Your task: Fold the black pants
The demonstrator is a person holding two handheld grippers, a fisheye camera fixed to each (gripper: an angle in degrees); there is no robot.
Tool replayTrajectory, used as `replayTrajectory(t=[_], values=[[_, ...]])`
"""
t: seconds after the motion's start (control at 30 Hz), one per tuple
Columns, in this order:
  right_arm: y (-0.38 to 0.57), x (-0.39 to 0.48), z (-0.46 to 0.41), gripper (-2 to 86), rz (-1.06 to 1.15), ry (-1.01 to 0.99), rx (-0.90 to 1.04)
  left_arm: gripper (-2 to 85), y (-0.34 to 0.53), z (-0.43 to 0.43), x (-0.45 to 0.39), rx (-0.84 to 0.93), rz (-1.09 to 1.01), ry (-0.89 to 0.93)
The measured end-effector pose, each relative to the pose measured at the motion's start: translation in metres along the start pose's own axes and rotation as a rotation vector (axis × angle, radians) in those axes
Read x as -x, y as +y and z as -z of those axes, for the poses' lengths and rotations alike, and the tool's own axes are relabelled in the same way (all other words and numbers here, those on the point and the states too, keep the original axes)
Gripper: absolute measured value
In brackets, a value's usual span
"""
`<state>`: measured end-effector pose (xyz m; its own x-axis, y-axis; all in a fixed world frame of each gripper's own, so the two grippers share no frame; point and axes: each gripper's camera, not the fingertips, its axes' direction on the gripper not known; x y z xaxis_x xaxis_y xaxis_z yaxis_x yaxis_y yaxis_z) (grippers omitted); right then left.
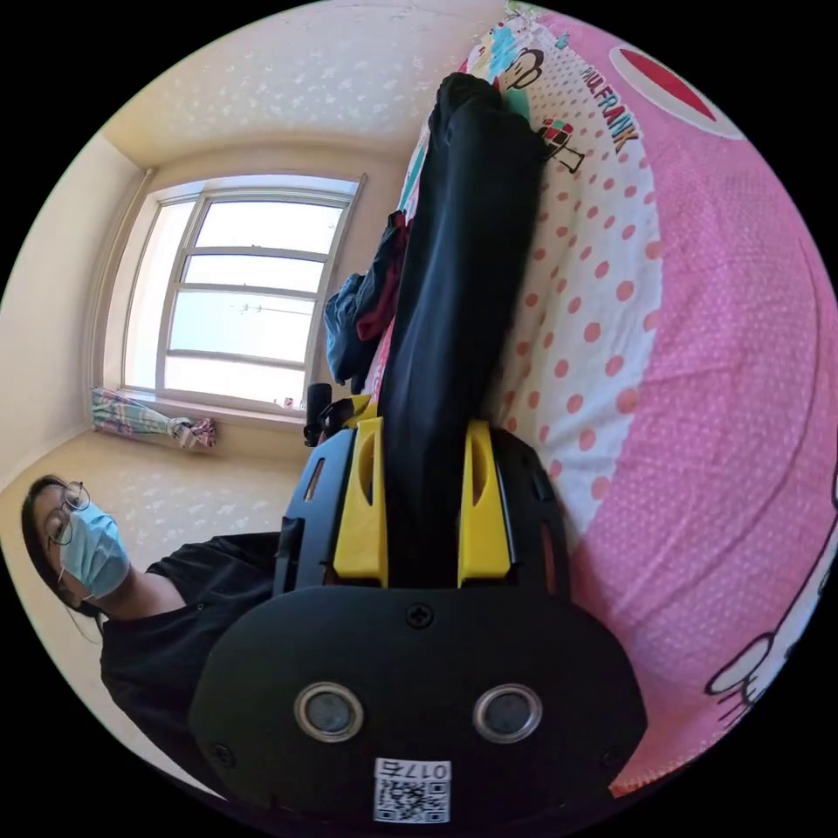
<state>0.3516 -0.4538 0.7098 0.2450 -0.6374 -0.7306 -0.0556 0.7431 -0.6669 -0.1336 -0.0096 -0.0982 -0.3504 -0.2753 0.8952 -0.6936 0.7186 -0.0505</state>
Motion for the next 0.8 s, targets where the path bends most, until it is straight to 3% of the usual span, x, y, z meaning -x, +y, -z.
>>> replayTrajectory(t=[0.17, 0.3, 0.4, 0.63, 0.8], values=[[0.024, 0.0, 0.001, 6.9, 0.006, 0.002, -0.02, 8.9, 0.014, -0.013, 0.002, 0.051, 0.029, 0.1], [0.047, -0.006, 0.008, 4.0, -0.002, -0.049, -0.061, 6.0, 0.022, -0.009, -0.003, 0.05, 0.03, 0.066], [0.07, 0.015, 0.019, 2.3, 0.079, -0.106, -0.084, 5.0, 0.038, 0.009, -0.019, 0.051, -0.024, 0.2], [0.162, 0.149, 0.082, 0.6, 0.486, -0.344, -0.214, 4.8, 0.113, 0.11, -0.17, -0.085, -0.483, 0.416], [0.219, 0.305, 0.128, 0.3, 0.869, -0.232, -0.223, 4.6, 0.159, 0.18, -0.289, -0.2, -0.799, 0.464]])
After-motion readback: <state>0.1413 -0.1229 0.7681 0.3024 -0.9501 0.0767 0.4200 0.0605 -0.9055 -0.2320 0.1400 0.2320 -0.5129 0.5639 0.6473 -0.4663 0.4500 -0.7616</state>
